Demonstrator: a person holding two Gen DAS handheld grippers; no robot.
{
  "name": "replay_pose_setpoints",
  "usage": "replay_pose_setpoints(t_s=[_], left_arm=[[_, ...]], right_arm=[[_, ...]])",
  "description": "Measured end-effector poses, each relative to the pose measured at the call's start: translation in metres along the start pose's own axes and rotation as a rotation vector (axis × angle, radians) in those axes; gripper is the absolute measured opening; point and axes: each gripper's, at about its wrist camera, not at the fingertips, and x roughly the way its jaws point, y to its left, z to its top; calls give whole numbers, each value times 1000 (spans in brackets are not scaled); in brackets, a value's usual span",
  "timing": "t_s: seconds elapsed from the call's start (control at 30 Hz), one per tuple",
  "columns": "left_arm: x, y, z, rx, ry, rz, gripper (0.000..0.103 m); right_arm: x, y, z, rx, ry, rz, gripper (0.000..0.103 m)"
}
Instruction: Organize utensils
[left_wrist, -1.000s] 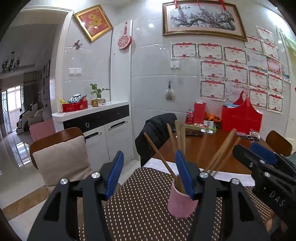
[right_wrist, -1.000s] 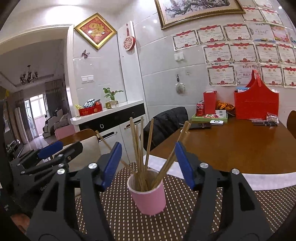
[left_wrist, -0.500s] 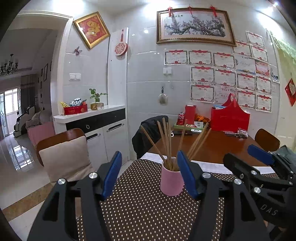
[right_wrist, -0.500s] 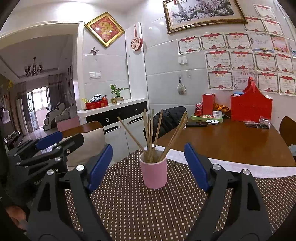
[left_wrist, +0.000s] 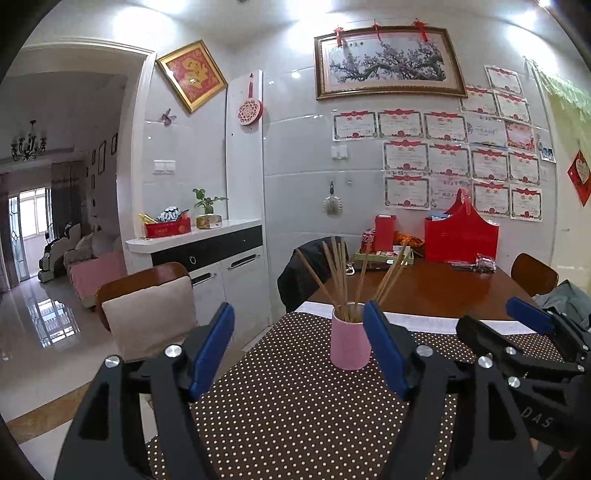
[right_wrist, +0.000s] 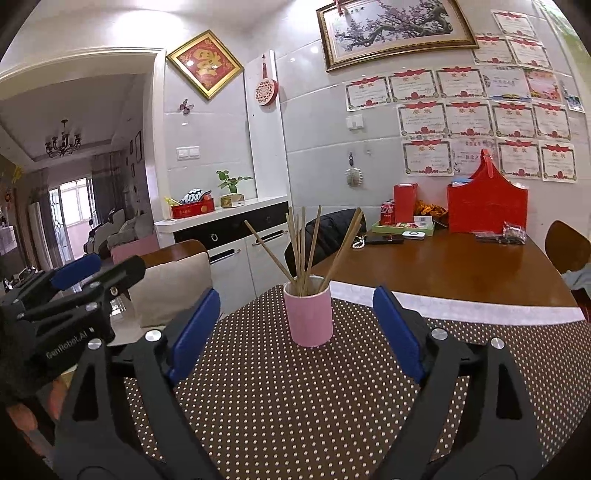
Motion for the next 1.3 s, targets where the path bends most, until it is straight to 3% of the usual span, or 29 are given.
replay_pose_setpoints(t_s=[0.67,1.3], left_arm=[[-51,6,-12,26,-60,-18,71],[-44,11,-13,20,-88,-10,71]], right_arm=[[-45,17,-16,29,-42,-48,89],[-44,25,-20,16,-55,-62,92]])
